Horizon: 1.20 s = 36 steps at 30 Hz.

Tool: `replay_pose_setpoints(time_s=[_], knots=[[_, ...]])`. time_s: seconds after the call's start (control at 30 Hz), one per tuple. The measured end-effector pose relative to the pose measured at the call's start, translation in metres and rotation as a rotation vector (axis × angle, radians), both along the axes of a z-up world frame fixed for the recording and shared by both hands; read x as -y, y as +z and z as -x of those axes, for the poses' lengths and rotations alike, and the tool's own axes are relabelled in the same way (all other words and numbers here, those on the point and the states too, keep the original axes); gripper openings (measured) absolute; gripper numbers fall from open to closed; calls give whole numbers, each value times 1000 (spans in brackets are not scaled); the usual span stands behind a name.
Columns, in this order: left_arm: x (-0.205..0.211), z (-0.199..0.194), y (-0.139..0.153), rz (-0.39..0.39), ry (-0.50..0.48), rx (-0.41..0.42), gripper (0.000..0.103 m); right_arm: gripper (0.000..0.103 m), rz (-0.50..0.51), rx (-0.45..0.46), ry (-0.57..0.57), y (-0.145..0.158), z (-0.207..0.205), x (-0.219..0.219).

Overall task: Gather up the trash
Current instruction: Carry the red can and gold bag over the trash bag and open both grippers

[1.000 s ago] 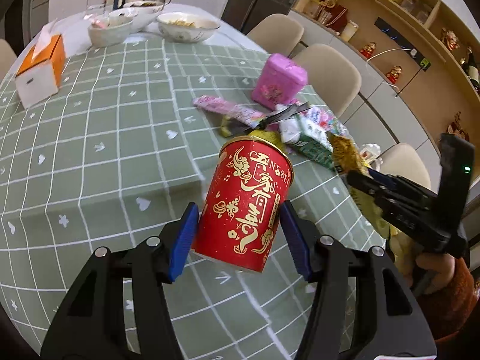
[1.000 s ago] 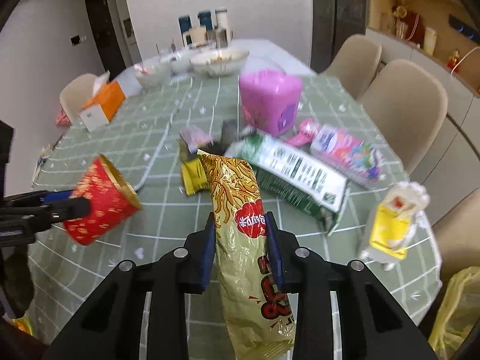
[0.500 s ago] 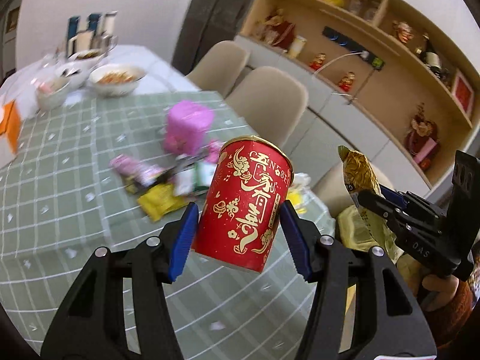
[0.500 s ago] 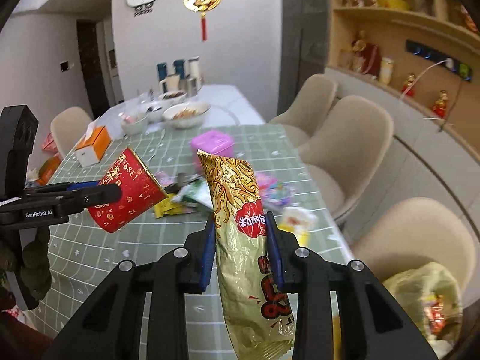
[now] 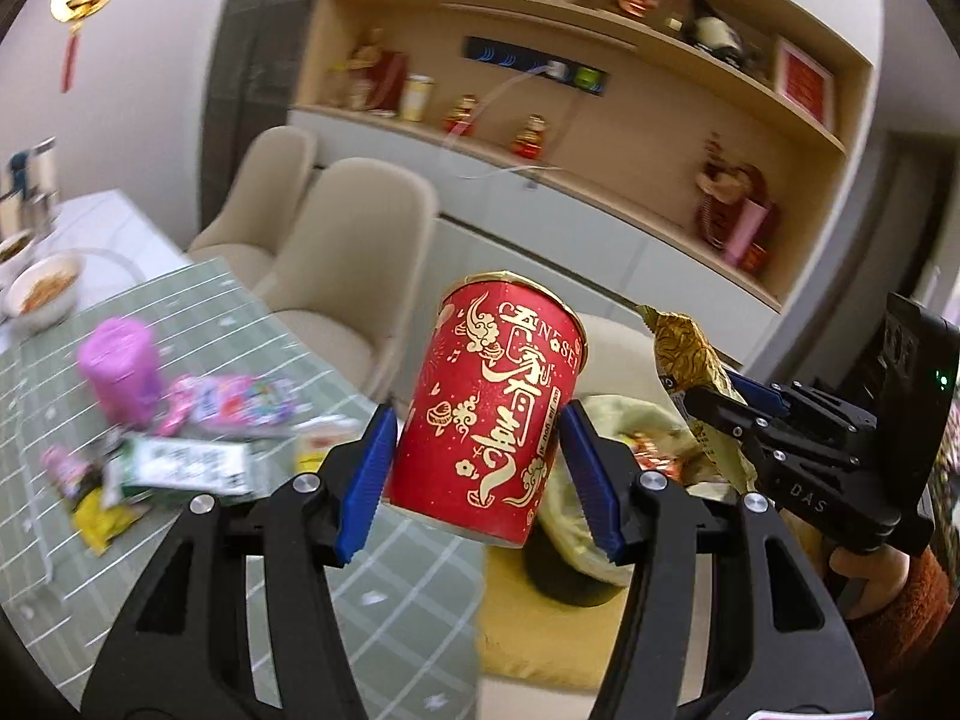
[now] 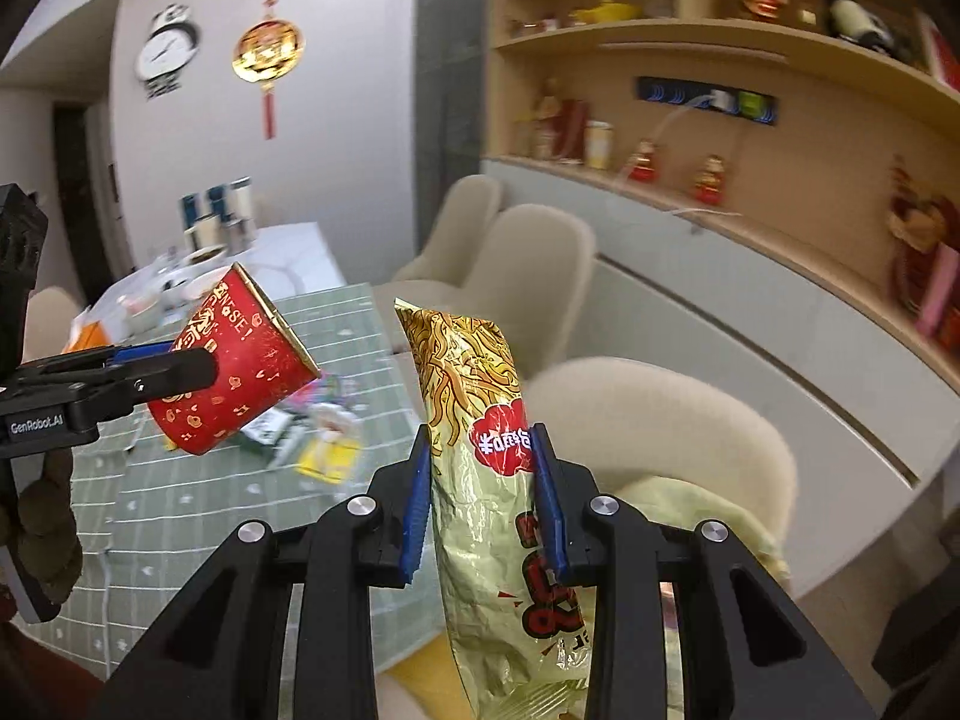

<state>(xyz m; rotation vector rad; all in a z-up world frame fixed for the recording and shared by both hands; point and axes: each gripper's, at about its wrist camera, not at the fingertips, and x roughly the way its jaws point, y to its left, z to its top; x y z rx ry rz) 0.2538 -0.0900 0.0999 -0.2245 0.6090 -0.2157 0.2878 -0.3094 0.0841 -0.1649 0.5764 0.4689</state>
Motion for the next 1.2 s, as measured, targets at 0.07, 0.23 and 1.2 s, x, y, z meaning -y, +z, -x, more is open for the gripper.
replay_pose_setpoints(time_s=[0.07,0.23,1.2], knots=[[25,-10,1,-6,-36,4,53,30,-4,8,-43,1,-4,28],[81,-26,2,-28,-111,4,53,30,-18,22,-123,0,-10,86],[237,-136,-75,0,-374,-174,53,30,-133,-40,-345,-39,-40,253]])
